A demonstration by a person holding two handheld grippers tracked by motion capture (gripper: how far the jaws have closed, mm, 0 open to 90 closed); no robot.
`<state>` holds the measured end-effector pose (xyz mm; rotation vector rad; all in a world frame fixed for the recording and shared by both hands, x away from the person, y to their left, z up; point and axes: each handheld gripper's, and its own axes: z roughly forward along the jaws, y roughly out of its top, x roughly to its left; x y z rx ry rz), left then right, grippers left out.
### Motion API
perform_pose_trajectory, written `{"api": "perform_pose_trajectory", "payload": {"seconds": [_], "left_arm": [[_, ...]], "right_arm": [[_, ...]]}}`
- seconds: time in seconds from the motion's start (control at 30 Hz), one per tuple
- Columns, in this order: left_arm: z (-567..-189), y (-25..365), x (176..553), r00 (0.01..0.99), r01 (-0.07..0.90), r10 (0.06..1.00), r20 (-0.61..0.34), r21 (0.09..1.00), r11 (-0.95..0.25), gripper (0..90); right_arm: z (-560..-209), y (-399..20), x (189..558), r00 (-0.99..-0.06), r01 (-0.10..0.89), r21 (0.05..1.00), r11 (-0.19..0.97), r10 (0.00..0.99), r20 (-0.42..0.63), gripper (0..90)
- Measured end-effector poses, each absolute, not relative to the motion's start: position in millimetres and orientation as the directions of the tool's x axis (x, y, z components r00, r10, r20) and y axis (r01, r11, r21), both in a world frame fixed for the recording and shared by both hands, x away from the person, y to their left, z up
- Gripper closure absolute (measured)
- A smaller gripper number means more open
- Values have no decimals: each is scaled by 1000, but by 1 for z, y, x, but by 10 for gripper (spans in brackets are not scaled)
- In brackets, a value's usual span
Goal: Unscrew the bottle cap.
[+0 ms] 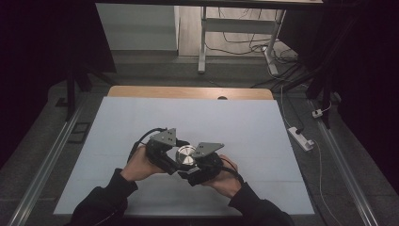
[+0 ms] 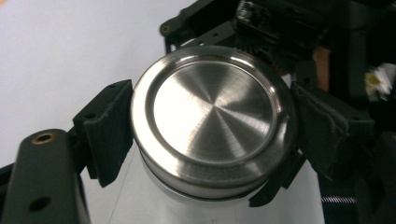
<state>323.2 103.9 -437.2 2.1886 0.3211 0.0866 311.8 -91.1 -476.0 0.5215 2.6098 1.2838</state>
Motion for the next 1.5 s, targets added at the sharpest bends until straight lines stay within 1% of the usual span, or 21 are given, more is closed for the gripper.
{"api": "perform_pose_trajectory", "payload": {"seconds": [0.03, 0.07, 0.27, 0.33, 0.43, 0.47, 0.5, 0.57, 0.67, 0.77, 0.9, 1.0, 1.07, 1.13, 1.17, 1.2, 1.23, 1.33, 1.37, 1.4, 1.5], "left_arm": [[-437, 104, 323, 964, 198, 261, -54, 800, -566, 192], [-436, 100, 320, 948, 235, 313, -60, 796, -558, 192], [-433, 89, 311, 892, 318, 450, -52, 779, -541, 191], [-432, 86, 308, 877, 330, 479, -43, 778, -535, 190], [-432, 83, 308, 867, 342, 497, -41, 774, -532, 189], [-432, 83, 308, 867, 338, 496, -35, 774, -535, 187], [-431, 83, 309, 869, 335, 493, -28, 767, -547, 166], [-430, 86, 312, 878, 329, 478, -28, 760, -560, 84], [-425, 97, 316, 901, 304, 432, -42, 772, -559, 11], [-421, 108, 321, 932, 259, 358, -52, 786, -561, 13], [-424, 115, 325, 980, 161, 191, -54, 778, -607, 19], [-429, 112, 327, 990, 119, 131, -44, 760, -639, 27], [-431, 111, 329, 993, 100, 111, -36, 760, -642, 37], [-432, 110, 329, 994, 95, 104, -37, 762, -640, 76], [-434, 111, 329, 997, 71, 70, -35, 774, -629, 115], [-434, 111, 328, 998, 62, 57, -34, 778, -626, 163], [-434, 111, 328, 998, 58, 58, -28, 780, -623, 184], [-434, 109, 326, 996, 72, 90, -19, 779, -623, 187], [-434, 109, 326, 996, 72, 90, -19, 779, -623, 188], [-433, 106, 324, 991, 103, 135, -23, 776, -622, 188], [-431, 100, 320, 975, 156, 220, -20, 768, -621, 189]], "right_arm": [[-476, -92, 312, -917, 235, 795, 560, 400, -10, 152], [-476, -92, 313, -913, 241, 794, 559, 407, -9, 152], [-476, -93, 314, -894, 259, 796, 547, 448, -17, 152], [-476, -94, 315, -890, 264, 797, 543, 456, -15, 152], [-476, -94, 315, -886, 269, 797, 541, 463, -15, 152], [-476, -94, 316, -885, 269, 798, 540, 465, -15, 152], [-476, -95, 316, -885, 270, 798, 539, 465, -14, 152], [-476, -95, 316, -887, 267, 800, 537, 462, -14, 152], [-475, -97, 316, -890, 266, 801, 536, 456, -10, 152], [-475, -97, 317, -900, 262, 800, 540, 436, 0, 152], [-475, -95, 314, -920, 242, 795, 556, 393, 5, 152], [-475, -92, 311, -935, 221, 794, 567, 355, 7, 152], [-475, -90, 309, -943, 206, 791, 576, 332, 4, 152], [-476, -89, 307, -950, 192, 790, 583, 311, 1, 152], [-476, -88, 306, -952, 188, 789, 585, 305, 1, 152], [-476, -88, 306, -954, 183, 788, 588, 299, -2, 152], [-476, -88, 306, -956, 178, 787, 591, 294, -5, 152], [-476, -88, 306, -953, 181, 787, 590, 302, -7, 152], [-476, -88, 306, -949, 195, 789, 582, 317, 1, 152], [-476, -89, 307, -946, 197, 789, 581, 324, -2, 152], [-475, -90, 308, -934, 208, 786, 583, 358, -19, 152]]}}
